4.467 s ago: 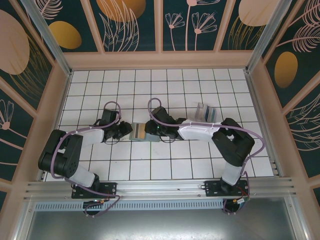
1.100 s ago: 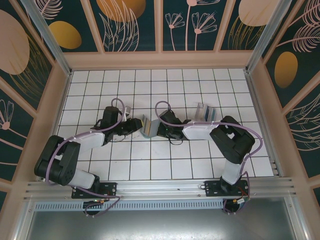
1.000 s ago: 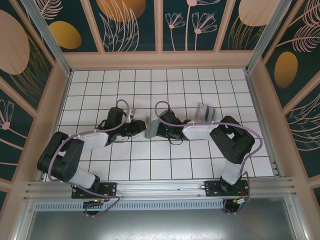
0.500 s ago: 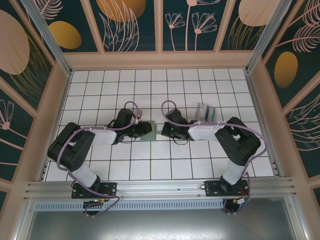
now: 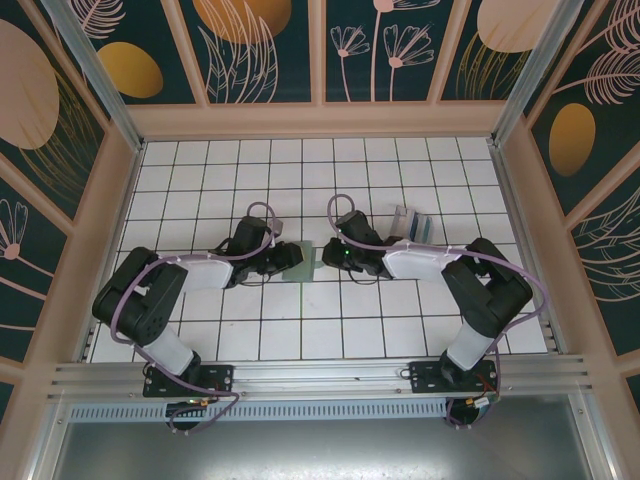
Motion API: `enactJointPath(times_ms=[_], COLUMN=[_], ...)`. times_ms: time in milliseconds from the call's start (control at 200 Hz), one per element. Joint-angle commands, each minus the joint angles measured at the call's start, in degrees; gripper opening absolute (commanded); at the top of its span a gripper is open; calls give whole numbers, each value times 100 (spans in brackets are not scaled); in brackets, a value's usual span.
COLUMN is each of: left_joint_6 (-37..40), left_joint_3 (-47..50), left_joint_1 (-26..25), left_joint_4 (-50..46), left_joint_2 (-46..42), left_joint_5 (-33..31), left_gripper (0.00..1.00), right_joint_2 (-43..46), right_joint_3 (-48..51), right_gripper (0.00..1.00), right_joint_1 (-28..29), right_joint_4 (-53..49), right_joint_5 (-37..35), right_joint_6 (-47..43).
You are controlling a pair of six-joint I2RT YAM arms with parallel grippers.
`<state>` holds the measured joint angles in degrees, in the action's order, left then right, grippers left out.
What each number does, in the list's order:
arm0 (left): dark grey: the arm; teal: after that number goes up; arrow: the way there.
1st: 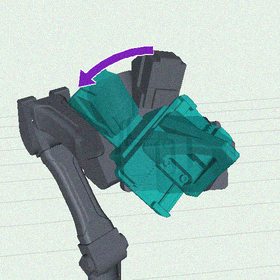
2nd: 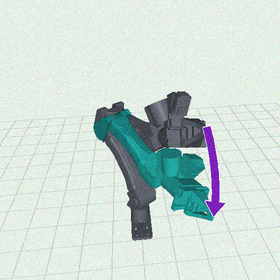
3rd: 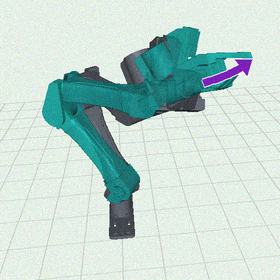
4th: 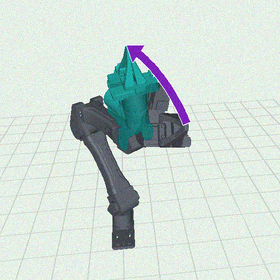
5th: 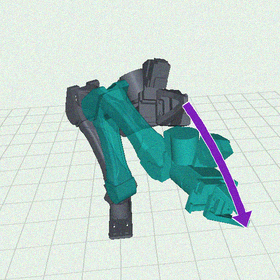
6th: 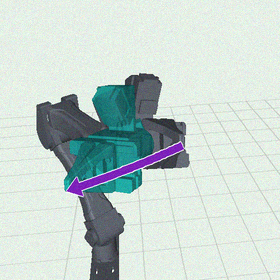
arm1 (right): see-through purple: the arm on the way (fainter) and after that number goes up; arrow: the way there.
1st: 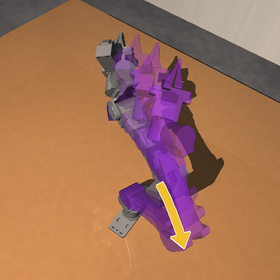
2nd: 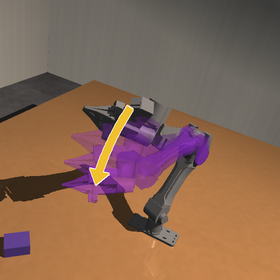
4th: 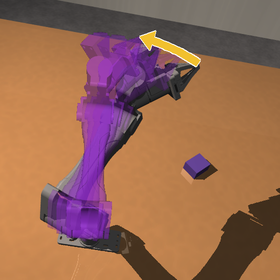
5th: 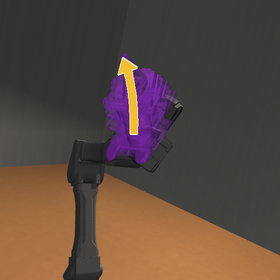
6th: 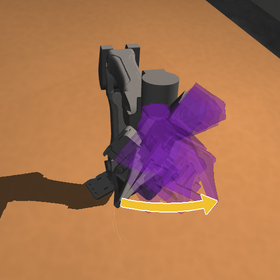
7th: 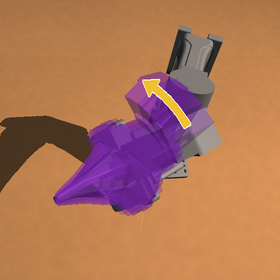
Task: Put the credit cards into the card holder
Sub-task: Close the card holder at the center of the table.
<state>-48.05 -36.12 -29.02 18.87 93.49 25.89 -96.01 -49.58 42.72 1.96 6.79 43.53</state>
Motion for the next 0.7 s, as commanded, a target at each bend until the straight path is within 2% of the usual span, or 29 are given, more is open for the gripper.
enactJointPath(times_ms=[0,115,350,576,696], left_joint_6=[11,5,277,-93,-101], left_joint_3=[-115,-162,-310,21,64], left_joint_1=[-8,1,10,10,8], left_joint_4=[-465,-654,-1245,-752,-697], left_joint_2=[-127,-215,-238,-158,-130], left_joint_5=[-246,-401,-891,-770,-735], left_gripper=[31,31,30,20,18], right_joint_2=[23,-47,-27,-194,-421], right_joint_3=[-264,-309,-378,-562,-812], right_gripper=[11,0,0,0,0], right_joint_1=[-36,-37,-27,23,117], right_joint_4=[-221,-344,-334,-127,-139], right_joint_5=[80,51,154,467,499], right_joint_6=[-132,-125,-163,-86,-71])
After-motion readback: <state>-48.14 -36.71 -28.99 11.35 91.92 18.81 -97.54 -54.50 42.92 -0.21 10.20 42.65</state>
